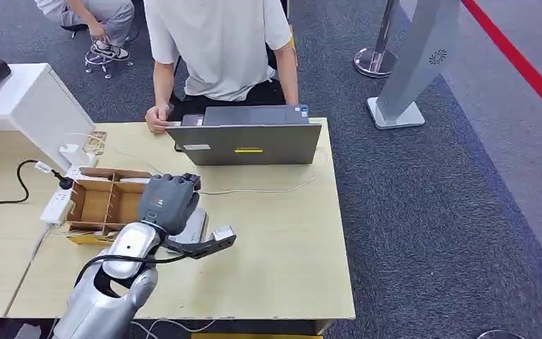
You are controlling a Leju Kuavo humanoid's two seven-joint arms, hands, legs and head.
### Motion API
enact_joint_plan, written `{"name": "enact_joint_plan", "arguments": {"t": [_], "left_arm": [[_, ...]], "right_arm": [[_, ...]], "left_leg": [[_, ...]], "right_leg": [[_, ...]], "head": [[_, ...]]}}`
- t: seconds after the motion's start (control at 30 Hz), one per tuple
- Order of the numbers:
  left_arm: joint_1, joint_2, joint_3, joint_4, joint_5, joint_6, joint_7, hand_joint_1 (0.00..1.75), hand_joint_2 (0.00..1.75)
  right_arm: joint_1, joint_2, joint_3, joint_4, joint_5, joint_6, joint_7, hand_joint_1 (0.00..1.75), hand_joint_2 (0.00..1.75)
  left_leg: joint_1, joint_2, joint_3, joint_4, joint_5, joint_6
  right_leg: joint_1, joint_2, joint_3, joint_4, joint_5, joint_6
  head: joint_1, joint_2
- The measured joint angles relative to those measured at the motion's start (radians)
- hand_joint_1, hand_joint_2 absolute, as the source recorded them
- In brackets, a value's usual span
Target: Pass the card to the sensor for recognition and then transmit it.
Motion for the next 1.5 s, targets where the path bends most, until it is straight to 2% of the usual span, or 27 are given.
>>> {"name": "enact_joint_plan", "arguments": {"t": [0.1,0.23,0.4,0.8,1.17,1.5], "left_arm": [[0.004,0.002,-0.003,0.0,0.0,-0.002,0.001,1.75,1.75],[0.011,0.005,-0.003,0.0,-0.019,-0.031,0.053,1.75,1.75],[0.035,0.005,-0.003,0.0,-0.044,-0.031,0.11,1.75,1.75],[0.071,-0.002,0.01,0.051,-0.057,-0.042,0.144,1.75,1.75],[0.09,-0.012,0.065,0.134,-0.068,-0.074,0.176,1.75,1.75],[0.09,-0.019,0.11,0.192,-0.069,-0.074,0.18,1.75,1.75]], "right_arm": [[0.001,0.0,0.0,0.001,0.001,0.0,0.0,0.0,0.0],[0.002,0.0,-0.005,0.001,0.005,-0.003,0.005,0.0,0.0],[0.003,0.0,-0.017,0.001,0.018,-0.003,0.012,0.0,0.0],[0.003,0.0,-0.022,0.002,0.061,-0.007,0.028,0.0,0.0],[0.003,0.002,-0.022,0.002,0.096,-0.018,0.05,0.0,0.0],[0.002,0.002,-0.022,0.002,0.117,-0.018,0.06,0.0,0.0]], "left_leg": [[0.0,0.0,0.0,0.0,0.0,0.0],[0.0,0.0,0.0,0.0,0.0,0.0],[0.0,0.0,0.0,0.0,0.0,0.0],[0.0,0.0,0.0,0.0,0.0,0.0],[0.0,0.0,0.0,0.0,0.0,0.0],[0.0,0.0,0.0,0.0,0.0,0.0]], "right_leg": [[0.0,0.0,0.0,0.0,0.0,0.0],[0.0,0.0,0.0,0.0,0.0,0.0],[0.0,0.0,0.0,0.0,0.0,0.0],[0.0,0.0,0.0,0.0,0.0,0.0],[0.0,0.0,0.0,0.0,0.0,0.0],[0.0,-0.001,0.0,0.0,0.0,0.0]], "head": [[0.0,0.0],[0.0,0.0],[0.0,0.0],[0.0,0.0],[0.0,0.0],[0.0,0.0]]}}
